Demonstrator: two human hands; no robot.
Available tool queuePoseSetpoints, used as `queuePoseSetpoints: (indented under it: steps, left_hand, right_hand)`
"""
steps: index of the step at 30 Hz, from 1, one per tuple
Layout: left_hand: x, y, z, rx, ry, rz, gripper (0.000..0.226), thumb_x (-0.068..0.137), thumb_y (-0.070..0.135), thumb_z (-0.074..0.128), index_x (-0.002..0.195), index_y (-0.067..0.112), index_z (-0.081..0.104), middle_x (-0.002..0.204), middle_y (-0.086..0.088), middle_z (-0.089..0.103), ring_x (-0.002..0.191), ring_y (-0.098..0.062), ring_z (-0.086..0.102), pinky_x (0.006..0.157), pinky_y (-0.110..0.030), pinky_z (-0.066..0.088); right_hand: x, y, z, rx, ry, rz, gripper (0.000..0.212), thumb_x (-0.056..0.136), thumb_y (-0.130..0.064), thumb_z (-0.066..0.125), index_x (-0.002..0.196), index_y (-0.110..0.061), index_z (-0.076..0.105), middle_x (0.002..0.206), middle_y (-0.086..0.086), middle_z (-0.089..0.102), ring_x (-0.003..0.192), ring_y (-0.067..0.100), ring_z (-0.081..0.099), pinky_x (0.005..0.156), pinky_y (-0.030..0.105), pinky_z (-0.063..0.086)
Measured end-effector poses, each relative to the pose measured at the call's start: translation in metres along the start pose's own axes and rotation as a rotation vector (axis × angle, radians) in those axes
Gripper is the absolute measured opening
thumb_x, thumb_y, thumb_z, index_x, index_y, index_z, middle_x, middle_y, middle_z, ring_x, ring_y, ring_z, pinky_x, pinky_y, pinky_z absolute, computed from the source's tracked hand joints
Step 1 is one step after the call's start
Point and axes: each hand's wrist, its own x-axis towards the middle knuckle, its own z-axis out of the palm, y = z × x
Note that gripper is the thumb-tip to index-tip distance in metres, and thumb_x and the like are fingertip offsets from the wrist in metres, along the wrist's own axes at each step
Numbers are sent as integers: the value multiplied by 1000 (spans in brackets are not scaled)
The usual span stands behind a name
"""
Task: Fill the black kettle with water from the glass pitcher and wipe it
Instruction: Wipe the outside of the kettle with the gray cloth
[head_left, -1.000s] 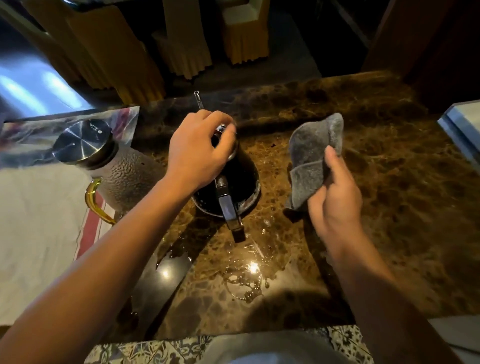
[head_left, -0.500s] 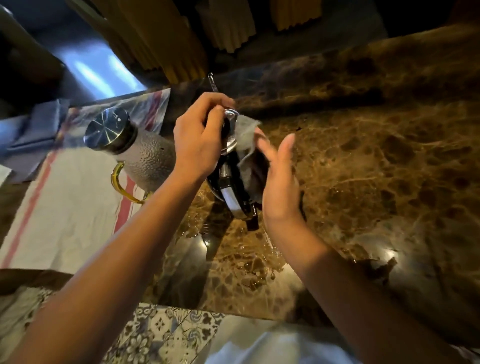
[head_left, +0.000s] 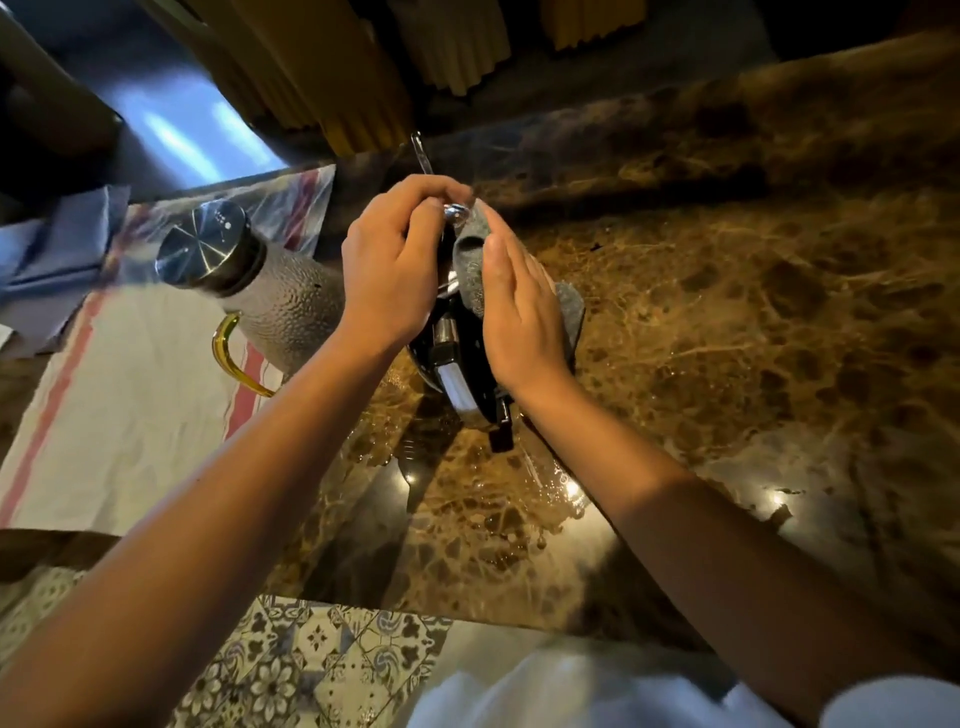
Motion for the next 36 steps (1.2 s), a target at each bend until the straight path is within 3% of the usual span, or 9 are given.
queuePoseSetpoints:
  steps: [4,10,14,18,20,24,28,32,36]
  left_hand:
    - [-1,-2,-1,-4,2,-10,36,104,21,40,114,15,75,109,4,75,102,-13,67,92,-44,51]
    - [0,-3,0,-22,-11,-16,36,105,22,39,113,17,74,110,4,74,105,-14,66,95,-48,50]
    - [1,-5,-2,-32,-44,2,36,105,21,39,114,17,73,113,3,73,108,-12,65,97,-46,50]
    - [2,-6,-3,-10,-53,10,35,105,21,39,113,17,73,112,4,72,107,-10,63,98,-43,48]
    - [1,-6,-3,-8,-68,13,35,105,21,38,114,17,72,113,4,72,108,-10,62,98,-43,47]
    - [3,-7,-6,-17,-94,3,35,105,23,38,113,19,72,113,6,70,109,-10,60,99,-42,46]
    - [10,-10,-8,-38,-136,-14,34,103,25,38,110,24,71,114,5,71,110,-15,62,100,-51,47]
    - [12,-13,-8,-37,-139,-14,32,103,24,39,109,25,70,112,6,71,109,-16,63,99,-54,48]
    - [14,-13,-8,-47,-142,-14,30,102,23,40,108,25,70,111,6,72,107,-16,64,98,-54,48]
  right_hand:
    - [-27,32,-9,33,-22,67,55,107,-50,31,160,-35,31,169,-7,29,157,10,23,126,50,28]
    - [-58,46,-16,7,-73,92,68,106,-45,50,164,-34,17,174,-15,7,160,4,6,125,29,19]
    - [-48,27,-7,-30,-26,-17,64,106,-39,48,163,-30,21,172,-11,17,160,8,6,130,45,17]
    - [-31,17,-8,-47,-37,-44,64,105,-40,44,163,-29,21,171,-7,24,160,10,13,128,51,21]
    - [-35,28,-16,-74,-84,-55,66,105,-39,49,163,-29,20,172,-6,20,160,10,13,129,47,22]
    - [-58,52,-42,-123,-196,19,79,101,-27,65,163,-38,18,173,-13,14,158,1,14,121,16,21]
    - [-63,58,-40,-277,-198,40,99,92,-21,77,164,-38,12,173,-12,14,158,9,18,120,27,28]
    - [-51,42,-37,-202,-161,31,93,91,-28,78,164,-32,21,172,-8,21,157,8,21,117,17,25]
    - [-37,29,-28,-188,-153,-32,88,94,-28,74,164,-26,22,172,-4,21,159,13,19,123,22,24]
